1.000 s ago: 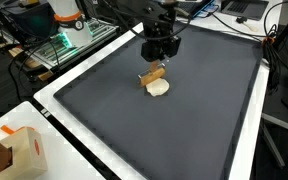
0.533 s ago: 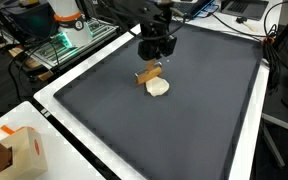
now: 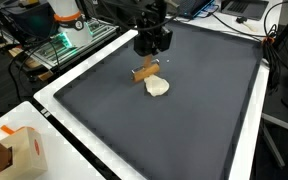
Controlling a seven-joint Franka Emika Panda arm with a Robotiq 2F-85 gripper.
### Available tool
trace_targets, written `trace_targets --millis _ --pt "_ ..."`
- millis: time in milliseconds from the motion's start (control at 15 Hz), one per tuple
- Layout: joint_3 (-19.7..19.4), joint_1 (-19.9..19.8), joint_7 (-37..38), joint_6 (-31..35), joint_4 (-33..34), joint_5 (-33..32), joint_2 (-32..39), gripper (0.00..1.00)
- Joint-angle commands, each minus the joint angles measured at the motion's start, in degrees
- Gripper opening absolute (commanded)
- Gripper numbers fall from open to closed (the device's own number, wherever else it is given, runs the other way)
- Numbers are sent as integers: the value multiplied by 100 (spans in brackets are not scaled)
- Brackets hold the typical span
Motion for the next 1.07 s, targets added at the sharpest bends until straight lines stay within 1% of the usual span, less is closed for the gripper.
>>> trace_targets --millis 0,333,600,800,1000 --pt "-20 -41 -142 65 -320 20 -416 24" --pt "-77 -31 -48 -28 -393 132 -703 24" --pt "-161 -40 436 -320 -279 404 -856 24" --pt "-226 -37 1205 -570 -172 330 -943 24" --pt "-260 -42 2237 -934 12 217 -963 24"
